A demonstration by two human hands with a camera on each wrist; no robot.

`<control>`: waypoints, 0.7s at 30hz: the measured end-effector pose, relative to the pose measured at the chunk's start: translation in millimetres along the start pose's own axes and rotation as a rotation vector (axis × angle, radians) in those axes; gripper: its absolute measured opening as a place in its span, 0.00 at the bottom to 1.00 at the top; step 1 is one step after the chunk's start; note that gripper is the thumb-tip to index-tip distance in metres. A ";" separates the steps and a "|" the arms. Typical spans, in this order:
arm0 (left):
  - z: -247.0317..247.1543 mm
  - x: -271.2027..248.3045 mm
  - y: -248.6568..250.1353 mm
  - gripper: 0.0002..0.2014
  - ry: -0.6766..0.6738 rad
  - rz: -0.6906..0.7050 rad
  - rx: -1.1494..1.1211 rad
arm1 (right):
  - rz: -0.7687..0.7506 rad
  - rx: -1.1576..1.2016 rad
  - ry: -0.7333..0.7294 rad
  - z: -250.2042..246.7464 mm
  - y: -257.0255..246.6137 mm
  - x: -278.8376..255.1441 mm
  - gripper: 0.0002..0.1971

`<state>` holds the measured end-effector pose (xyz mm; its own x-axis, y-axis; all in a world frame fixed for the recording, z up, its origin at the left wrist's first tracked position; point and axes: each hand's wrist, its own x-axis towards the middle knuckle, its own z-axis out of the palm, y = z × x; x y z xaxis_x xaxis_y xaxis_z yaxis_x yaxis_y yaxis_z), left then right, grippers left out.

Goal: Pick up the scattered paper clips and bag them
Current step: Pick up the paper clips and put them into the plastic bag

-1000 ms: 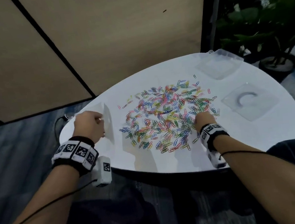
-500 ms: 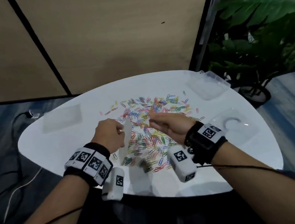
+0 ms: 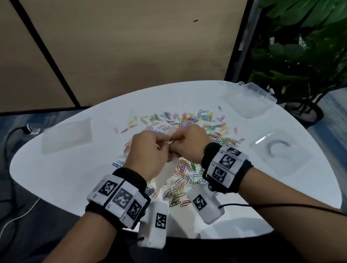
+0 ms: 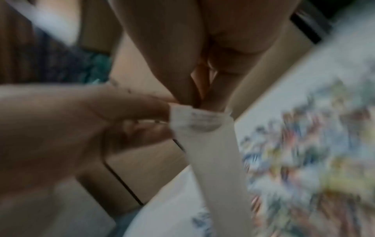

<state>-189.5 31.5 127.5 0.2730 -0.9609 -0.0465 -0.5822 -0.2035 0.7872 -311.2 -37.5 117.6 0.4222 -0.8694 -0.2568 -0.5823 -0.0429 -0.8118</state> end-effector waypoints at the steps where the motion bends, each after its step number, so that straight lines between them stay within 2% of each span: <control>1: -0.1 1.6 -1.2 0.12 0.007 -0.002 0.004 | -0.054 -0.139 0.009 -1.4 -2.6 0.1 0.07; 4: -2.0 4.2 -3.6 0.11 0.029 0.008 0.039 | -0.151 -0.296 -0.056 -5.8 -5.8 1.0 0.11; 7: -7.2 6.1 -4.6 0.12 0.053 -0.004 0.042 | -0.172 -0.025 -0.082 -15.8 -10.9 -5.1 0.10; 9: -13.1 6.9 -6.7 0.14 0.080 -0.014 0.043 | -0.193 0.209 -0.029 -32.3 -4.8 -5.1 0.09; 10: -17.7 7.1 -7.9 0.14 0.090 -0.017 0.048 | -0.196 0.241 0.019 -42.9 5.1 -3.6 0.09; 11: -23.1 7.2 -9.4 0.13 0.095 -0.020 0.049 | -0.173 0.207 0.075 -53.2 21.2 0.4 0.09; 12: -29.1 6.7 -11.1 0.13 0.098 -0.020 0.048 | -0.119 0.074 0.119 -63.5 42.0 5.3 0.09; 13: -35.3 5.8 -13.3 0.12 0.102 -0.022 0.051 | -0.041 -0.156 0.123 -72.8 66.7 10.4 0.10; 15: -46.1 4.0 -18.2 0.12 0.116 -0.031 0.057 | 0.121 -0.644 -0.014 -81.0 117.9 13.4 0.24; 16: -49.9 3.3 -21.5 0.12 0.124 -0.042 0.059 | 0.185 -0.767 -0.093 -79.6 141.8 12.5 0.30; 18: -53.1 1.5 -27.6 0.12 0.131 -0.066 0.065 | 0.264 -0.782 -0.179 -70.6 176.7 6.2 0.37; 21: -52.4 -1.0 -34.6 0.12 0.118 -0.074 0.100 | 0.247 -0.752 -0.179 -51.4 196.8 -6.7 0.40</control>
<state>-129.5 49.3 132.6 0.4022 -0.9152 -0.0247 -0.6289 -0.2958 0.7190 -464.3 -65.5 -13.4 0.2880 -0.8080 -0.5139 -0.9575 -0.2346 -0.1678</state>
